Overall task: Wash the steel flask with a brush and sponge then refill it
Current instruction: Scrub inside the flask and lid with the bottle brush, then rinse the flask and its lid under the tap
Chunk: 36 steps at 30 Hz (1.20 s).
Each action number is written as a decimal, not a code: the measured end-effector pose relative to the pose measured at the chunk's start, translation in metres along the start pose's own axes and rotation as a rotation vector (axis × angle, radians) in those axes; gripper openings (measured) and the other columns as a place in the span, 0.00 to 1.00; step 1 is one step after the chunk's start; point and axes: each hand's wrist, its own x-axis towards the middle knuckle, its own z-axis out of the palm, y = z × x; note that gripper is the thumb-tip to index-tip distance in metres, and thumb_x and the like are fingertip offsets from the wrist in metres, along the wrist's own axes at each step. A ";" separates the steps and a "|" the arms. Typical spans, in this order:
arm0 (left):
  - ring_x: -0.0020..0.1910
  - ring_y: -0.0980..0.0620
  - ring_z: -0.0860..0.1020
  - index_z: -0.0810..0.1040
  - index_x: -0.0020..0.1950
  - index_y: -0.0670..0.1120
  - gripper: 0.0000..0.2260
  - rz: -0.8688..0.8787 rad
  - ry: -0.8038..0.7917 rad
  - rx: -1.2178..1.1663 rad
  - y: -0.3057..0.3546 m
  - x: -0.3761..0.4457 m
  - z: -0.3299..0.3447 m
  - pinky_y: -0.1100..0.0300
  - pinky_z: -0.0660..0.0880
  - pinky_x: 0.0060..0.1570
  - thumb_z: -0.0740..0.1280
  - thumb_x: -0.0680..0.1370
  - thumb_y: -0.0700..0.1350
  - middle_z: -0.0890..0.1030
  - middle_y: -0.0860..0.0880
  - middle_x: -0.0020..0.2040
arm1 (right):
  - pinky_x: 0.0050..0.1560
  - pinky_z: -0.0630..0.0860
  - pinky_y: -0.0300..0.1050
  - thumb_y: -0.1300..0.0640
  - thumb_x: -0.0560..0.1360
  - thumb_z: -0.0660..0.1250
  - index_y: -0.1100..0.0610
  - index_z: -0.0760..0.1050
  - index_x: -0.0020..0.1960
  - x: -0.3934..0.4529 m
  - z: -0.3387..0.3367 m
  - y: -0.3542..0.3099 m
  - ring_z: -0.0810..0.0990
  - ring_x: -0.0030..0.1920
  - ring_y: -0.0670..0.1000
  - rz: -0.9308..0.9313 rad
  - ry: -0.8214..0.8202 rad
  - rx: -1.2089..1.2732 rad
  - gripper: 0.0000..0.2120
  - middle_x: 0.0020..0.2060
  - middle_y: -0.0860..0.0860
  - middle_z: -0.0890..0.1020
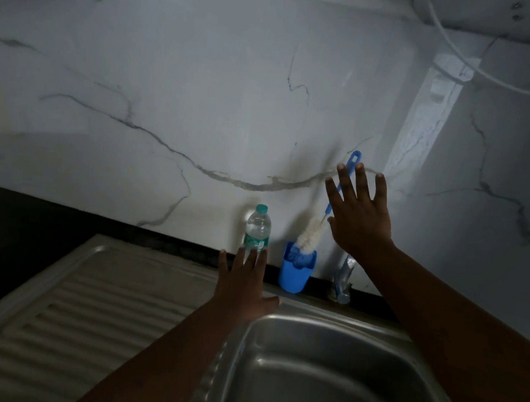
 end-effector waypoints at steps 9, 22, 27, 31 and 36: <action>0.79 0.46 0.40 0.37 0.80 0.51 0.47 -0.230 -0.044 0.065 -0.025 -0.097 -0.047 0.36 0.36 0.73 0.58 0.73 0.73 0.43 0.48 0.81 | 0.71 0.36 0.66 0.48 0.79 0.56 0.54 0.47 0.78 -0.061 -0.051 -0.073 0.40 0.77 0.62 -0.141 0.023 0.373 0.32 0.78 0.58 0.45; 0.74 0.42 0.59 0.61 0.76 0.53 0.51 -0.575 -0.334 0.059 -0.018 -0.267 -0.016 0.44 0.53 0.73 0.59 0.59 0.79 0.64 0.46 0.75 | 0.74 0.46 0.63 0.50 0.78 0.58 0.53 0.47 0.78 -0.191 -0.064 -0.107 0.44 0.77 0.60 -0.504 -0.109 0.614 0.32 0.78 0.58 0.49; 0.63 0.46 0.73 0.73 0.59 0.52 0.30 -0.541 -0.293 0.123 -0.020 -0.272 0.000 0.49 0.65 0.65 0.67 0.62 0.65 0.77 0.49 0.61 | 0.73 0.44 0.64 0.48 0.77 0.60 0.53 0.50 0.77 -0.208 -0.051 -0.099 0.46 0.77 0.61 -0.509 -0.163 0.564 0.33 0.77 0.58 0.54; 0.58 0.49 0.77 0.72 0.54 0.53 0.27 -0.514 -0.262 0.056 -0.028 -0.259 0.001 0.51 0.67 0.61 0.72 0.60 0.62 0.79 0.53 0.56 | 0.73 0.42 0.65 0.49 0.78 0.59 0.52 0.49 0.77 -0.211 -0.035 -0.092 0.45 0.77 0.60 -0.467 -0.235 0.559 0.32 0.77 0.58 0.54; 0.50 0.52 0.79 0.73 0.48 0.53 0.28 -0.451 -0.105 -0.423 -0.022 -0.204 -0.006 0.56 0.74 0.53 0.73 0.53 0.62 0.78 0.52 0.51 | 0.73 0.47 0.63 0.47 0.76 0.61 0.51 0.51 0.77 -0.208 -0.010 -0.079 0.48 0.77 0.59 -0.360 -0.380 0.514 0.34 0.76 0.56 0.57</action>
